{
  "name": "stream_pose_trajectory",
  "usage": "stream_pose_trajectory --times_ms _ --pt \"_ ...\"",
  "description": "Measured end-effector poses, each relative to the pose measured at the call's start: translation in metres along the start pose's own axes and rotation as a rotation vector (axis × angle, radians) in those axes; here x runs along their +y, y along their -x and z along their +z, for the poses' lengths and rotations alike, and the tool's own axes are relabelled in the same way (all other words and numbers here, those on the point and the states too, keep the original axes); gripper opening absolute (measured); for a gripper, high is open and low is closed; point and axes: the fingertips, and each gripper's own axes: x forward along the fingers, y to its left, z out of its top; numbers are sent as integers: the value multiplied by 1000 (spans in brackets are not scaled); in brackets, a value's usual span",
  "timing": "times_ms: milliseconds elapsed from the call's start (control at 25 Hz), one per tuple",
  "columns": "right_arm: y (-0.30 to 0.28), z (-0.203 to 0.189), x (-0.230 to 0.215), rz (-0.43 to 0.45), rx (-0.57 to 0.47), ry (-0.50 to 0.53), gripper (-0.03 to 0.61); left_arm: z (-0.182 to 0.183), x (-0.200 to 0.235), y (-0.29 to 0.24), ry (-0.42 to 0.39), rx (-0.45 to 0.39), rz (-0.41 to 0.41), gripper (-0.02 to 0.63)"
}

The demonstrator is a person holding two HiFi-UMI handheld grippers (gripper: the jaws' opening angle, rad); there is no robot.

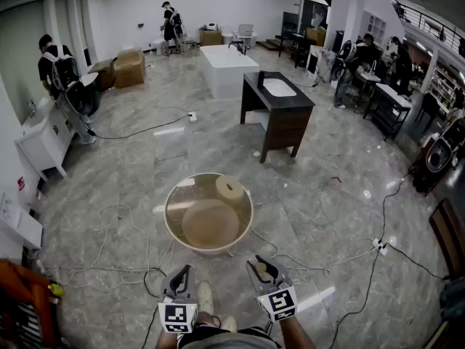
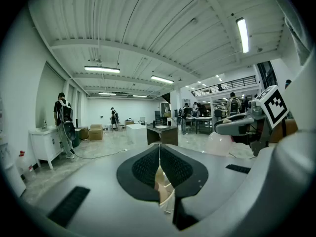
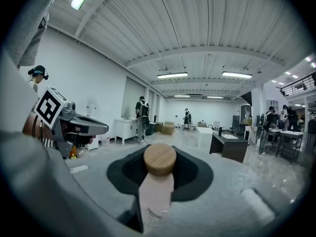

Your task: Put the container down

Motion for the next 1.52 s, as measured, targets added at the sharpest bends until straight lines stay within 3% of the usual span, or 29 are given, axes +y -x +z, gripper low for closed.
stream_pose_trajectory --times_ms 960,1520 --pt "3 4 -22 -8 -9 -16 112 10 -17 -32 16 -5 -43 21" --pt "-87 -8 -86 -16 6 -36 111 9 4 -143 11 19 -78 21"
